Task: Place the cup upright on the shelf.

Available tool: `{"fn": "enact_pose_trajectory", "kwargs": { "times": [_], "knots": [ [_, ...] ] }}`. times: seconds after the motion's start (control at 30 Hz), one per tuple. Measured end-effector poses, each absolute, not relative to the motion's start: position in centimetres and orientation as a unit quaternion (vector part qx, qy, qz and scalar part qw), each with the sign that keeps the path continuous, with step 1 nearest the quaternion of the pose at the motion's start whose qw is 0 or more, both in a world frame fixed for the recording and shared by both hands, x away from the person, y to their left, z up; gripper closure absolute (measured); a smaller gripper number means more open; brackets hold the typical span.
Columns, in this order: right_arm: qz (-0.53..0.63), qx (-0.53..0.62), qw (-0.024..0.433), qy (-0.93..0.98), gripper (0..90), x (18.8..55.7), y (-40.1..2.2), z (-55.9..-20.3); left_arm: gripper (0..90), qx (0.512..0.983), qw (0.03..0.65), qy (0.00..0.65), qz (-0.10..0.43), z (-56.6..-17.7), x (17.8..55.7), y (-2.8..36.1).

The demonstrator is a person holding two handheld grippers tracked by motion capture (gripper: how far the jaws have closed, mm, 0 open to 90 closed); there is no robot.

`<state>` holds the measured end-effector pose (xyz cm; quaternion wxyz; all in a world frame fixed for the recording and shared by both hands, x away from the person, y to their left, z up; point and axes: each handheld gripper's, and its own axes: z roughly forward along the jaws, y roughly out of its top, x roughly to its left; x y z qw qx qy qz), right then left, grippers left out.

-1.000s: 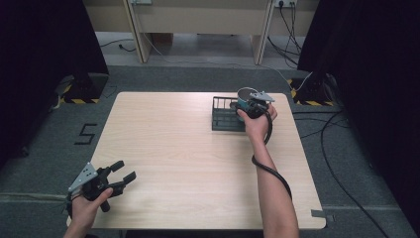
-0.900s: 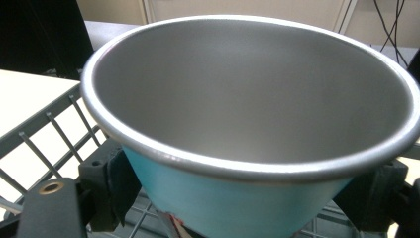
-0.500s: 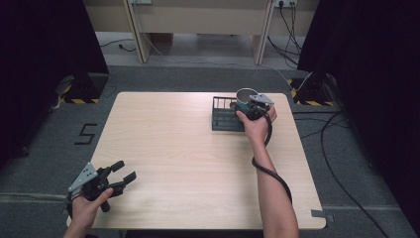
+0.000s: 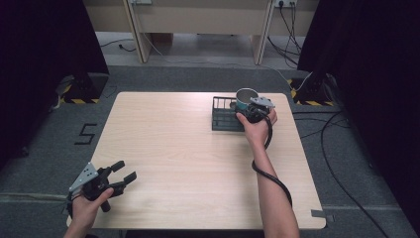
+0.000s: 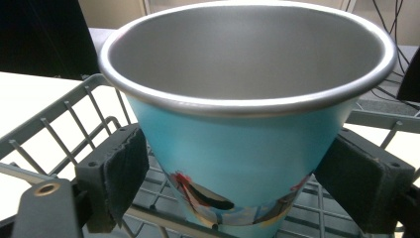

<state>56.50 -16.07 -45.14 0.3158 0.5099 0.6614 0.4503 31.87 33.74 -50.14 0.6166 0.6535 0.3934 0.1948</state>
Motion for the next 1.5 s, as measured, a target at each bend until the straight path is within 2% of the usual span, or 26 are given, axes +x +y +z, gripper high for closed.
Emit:
{"fn": "enact_pose_trajectory", "kwargs": {
  "times": [1.5],
  "knots": [
    [0.458,0.497,0.297,0.675,15.6,49.9,-17.5,-44.6,23.4,0.656,0.613,0.394,0.197,-50.2,31.9,33.7]
  ]
}}
